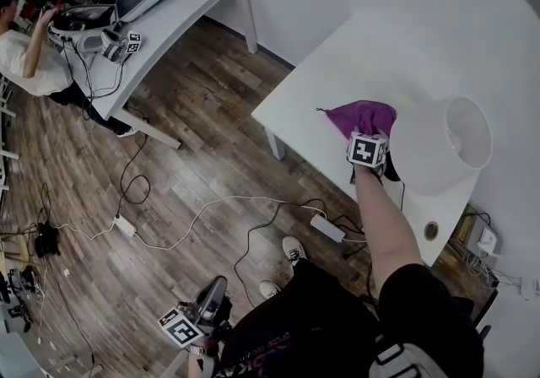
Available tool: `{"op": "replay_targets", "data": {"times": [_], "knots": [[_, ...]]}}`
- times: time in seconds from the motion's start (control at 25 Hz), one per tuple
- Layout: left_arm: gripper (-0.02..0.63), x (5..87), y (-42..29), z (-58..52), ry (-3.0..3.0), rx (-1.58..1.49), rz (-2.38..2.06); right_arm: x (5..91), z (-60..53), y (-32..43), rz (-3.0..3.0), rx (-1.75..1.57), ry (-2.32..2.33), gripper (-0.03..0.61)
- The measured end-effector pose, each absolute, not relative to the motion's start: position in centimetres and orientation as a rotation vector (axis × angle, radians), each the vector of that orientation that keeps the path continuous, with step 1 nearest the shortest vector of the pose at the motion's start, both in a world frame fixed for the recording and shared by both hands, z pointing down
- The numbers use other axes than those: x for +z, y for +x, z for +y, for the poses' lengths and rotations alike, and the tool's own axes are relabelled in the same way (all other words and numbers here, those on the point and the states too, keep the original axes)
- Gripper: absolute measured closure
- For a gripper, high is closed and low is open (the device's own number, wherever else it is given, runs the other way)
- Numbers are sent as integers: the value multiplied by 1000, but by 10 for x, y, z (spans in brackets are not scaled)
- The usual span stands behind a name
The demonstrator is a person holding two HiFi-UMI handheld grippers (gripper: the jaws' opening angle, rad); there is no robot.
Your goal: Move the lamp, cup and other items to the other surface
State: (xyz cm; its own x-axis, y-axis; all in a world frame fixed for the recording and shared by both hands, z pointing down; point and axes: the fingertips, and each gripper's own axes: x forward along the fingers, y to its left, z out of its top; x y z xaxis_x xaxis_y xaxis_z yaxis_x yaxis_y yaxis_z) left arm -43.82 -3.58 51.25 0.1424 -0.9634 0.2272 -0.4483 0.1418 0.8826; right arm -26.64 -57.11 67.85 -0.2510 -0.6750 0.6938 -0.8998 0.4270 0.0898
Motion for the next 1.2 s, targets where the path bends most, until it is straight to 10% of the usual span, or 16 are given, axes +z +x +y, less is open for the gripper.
{"op": "replay_targets", "data": {"times": [0.32,1.2], "knots": [[620,512,-430,-38,1455,-689,-1479,682,-570,-261,-1994,329,1292,478],[620,499,-431,-16,1560,-672,-1428,575,-472,-332,-2498,400,1068,494]]}}
